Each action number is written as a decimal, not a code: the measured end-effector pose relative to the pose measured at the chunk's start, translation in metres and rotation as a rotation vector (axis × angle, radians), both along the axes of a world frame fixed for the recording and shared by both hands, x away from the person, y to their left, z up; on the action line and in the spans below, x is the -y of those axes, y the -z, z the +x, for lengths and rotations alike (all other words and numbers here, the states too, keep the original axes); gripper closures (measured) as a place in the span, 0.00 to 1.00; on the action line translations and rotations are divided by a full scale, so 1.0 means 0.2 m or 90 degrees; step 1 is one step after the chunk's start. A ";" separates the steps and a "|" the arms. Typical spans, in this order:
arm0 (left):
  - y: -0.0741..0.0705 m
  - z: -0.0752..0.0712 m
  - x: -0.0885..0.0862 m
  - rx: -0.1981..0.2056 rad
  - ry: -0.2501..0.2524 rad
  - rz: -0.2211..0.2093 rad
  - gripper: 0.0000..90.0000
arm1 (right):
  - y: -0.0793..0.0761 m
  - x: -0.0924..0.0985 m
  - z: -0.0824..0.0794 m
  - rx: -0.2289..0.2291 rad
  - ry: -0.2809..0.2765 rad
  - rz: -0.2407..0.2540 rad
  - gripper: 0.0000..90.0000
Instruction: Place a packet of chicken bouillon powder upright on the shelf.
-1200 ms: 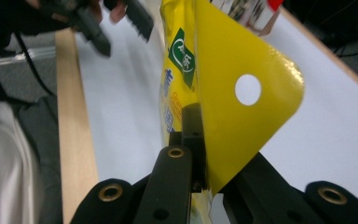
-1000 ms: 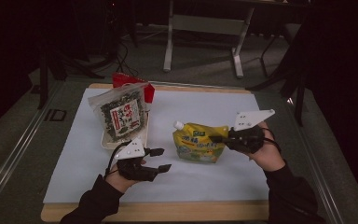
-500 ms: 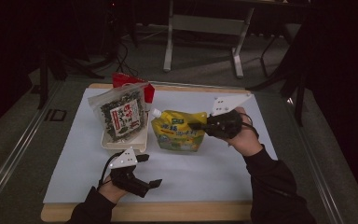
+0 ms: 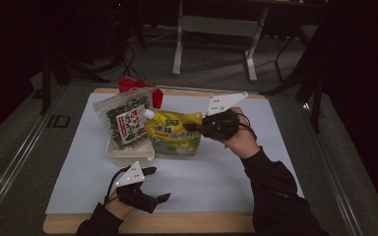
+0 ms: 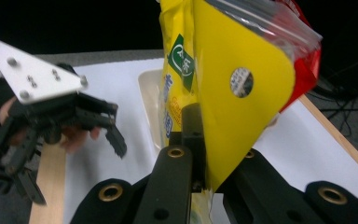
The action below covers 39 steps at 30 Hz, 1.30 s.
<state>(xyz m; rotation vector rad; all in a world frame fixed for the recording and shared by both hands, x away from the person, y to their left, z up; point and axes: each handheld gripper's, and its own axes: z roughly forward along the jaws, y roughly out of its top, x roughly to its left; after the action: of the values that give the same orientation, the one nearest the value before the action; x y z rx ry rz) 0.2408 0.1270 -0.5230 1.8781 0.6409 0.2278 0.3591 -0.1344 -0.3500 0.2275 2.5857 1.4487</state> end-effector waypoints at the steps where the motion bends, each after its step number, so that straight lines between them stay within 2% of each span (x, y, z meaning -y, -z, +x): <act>1: 0.00 0.00 0.00 0.004 0.003 0.005 0.01 | 0.00 -0.01 0.00 0.002 -0.001 0.002 1.00; 12: 0.03 -0.05 -0.02 0.012 0.002 0.011 0.01 | -0.03 -0.18 0.02 0.004 -0.014 0.033 1.00; 21: 0.05 -0.06 -0.01 0.000 0.003 0.009 0.01 | -0.04 -0.34 0.05 0.004 -0.042 0.049 1.00; 30: 0.05 -0.07 -0.03 0.001 -0.008 0.004 0.01 | 0.02 -0.48 0.09 -0.008 -0.069 0.049 1.00; 39: 0.04 -0.09 -0.05 0.002 -0.012 0.004 0.01 | 0.09 -0.58 0.12 -0.020 -0.094 0.051 1.00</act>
<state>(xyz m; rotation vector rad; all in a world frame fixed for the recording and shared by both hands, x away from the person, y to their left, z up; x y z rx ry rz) 0.2229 0.1371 -0.5314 1.8782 0.6569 0.2449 0.3831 -0.0185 -0.3677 0.0719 2.6212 1.6136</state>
